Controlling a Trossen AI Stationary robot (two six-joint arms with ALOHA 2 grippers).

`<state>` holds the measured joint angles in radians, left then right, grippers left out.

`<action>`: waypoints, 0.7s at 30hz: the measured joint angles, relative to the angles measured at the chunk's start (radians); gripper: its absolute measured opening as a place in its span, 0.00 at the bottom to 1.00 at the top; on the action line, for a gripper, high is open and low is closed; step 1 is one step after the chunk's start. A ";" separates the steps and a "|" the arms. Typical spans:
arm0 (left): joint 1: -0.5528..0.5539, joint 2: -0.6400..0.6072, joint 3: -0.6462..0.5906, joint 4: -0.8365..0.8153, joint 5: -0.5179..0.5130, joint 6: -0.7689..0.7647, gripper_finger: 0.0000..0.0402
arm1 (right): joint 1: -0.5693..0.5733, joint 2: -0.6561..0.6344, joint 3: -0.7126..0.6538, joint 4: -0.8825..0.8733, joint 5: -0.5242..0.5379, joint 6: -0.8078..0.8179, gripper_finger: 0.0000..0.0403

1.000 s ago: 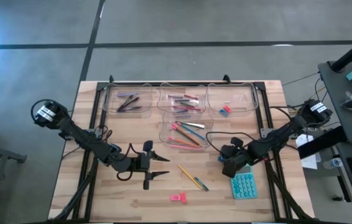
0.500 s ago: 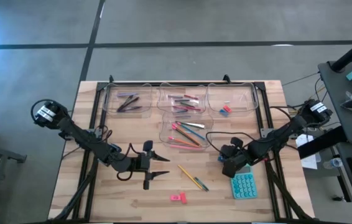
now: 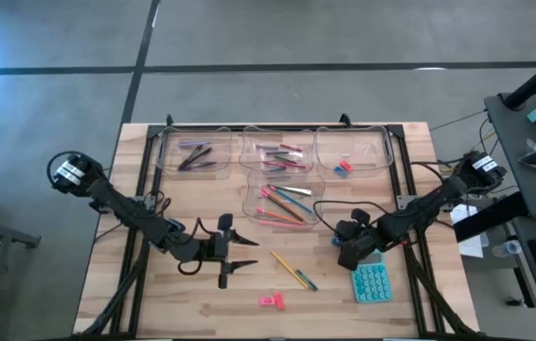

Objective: Sort crayons/erasers/pens/pencils in bins
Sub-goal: Put the blue eraser into the top right transparent bin

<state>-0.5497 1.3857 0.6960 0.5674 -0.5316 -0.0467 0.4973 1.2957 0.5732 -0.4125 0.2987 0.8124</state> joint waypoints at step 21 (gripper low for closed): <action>0.001 0.005 0.000 0.000 0.000 0.000 0.46 | 0.000 0.027 -0.019 0.028 0.004 0.018 0.38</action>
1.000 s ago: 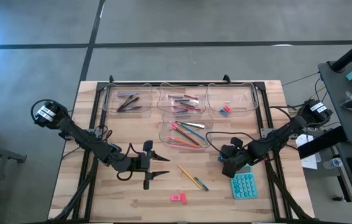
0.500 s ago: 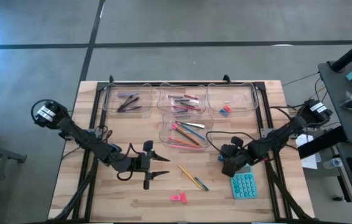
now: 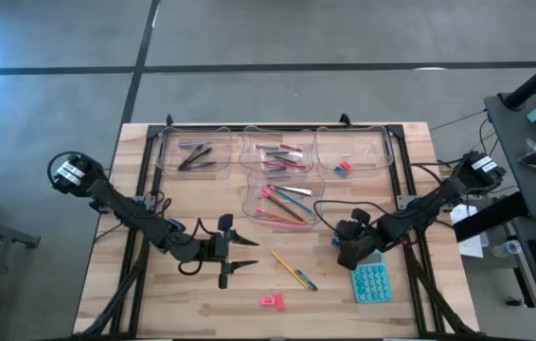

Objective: Sort crayons/erasers/pens/pencils in bins
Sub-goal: Put the blue eraser into the top right transparent bin

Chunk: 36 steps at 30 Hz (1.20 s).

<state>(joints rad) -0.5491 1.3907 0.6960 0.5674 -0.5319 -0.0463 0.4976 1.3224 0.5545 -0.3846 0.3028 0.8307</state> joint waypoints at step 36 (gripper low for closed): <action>0.000 0.000 0.000 0.000 0.000 -0.001 0.46 | 0.026 -0.091 0.018 -0.035 -0.002 0.015 0.37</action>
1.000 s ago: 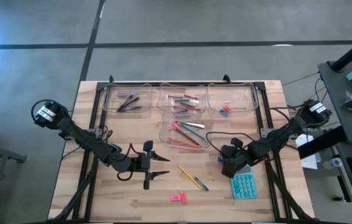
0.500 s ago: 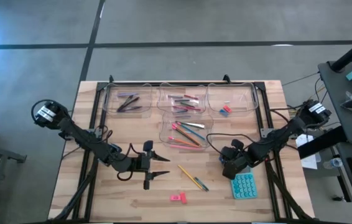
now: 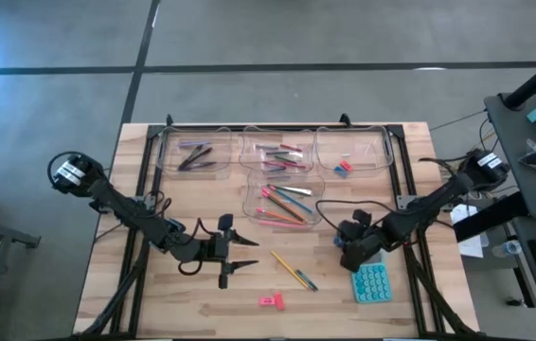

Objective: Sort crayons/erasers/pens/pencils in bins
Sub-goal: Put the blue eraser into the top right transparent bin

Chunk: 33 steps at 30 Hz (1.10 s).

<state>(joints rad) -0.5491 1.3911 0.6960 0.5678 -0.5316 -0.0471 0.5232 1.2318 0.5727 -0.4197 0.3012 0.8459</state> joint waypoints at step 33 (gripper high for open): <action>0.000 0.000 0.000 0.000 0.000 0.000 0.46 | 0.002 0.104 -0.020 -0.005 0.006 0.078 0.49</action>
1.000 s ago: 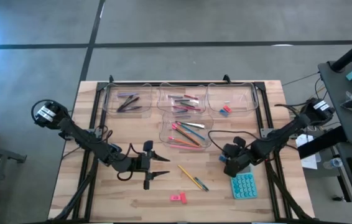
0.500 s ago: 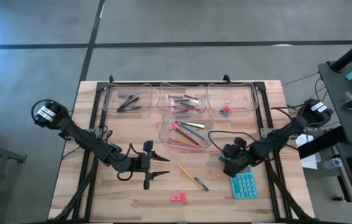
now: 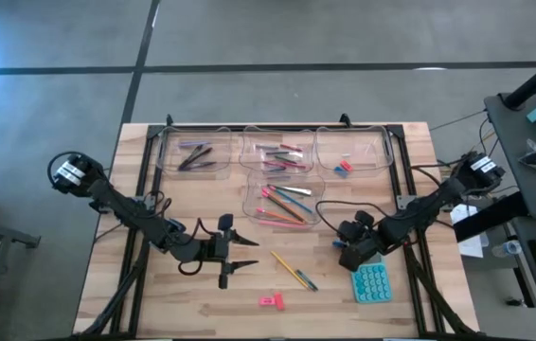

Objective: Sort crayons/erasers/pens/pencils in bins
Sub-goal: Put the blue eraser into the top right transparent bin

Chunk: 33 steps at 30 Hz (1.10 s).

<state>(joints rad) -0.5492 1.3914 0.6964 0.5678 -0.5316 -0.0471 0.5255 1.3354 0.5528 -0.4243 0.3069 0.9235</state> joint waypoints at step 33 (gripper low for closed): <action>0.000 0.000 0.000 0.001 0.000 0.000 0.46 | -0.350 -0.467 0.094 -0.317 0.395 -0.260 0.05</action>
<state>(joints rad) -0.5491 1.3914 0.6964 0.5686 -0.5316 -0.0468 0.1757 0.8686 0.6470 -0.7418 0.7021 0.6631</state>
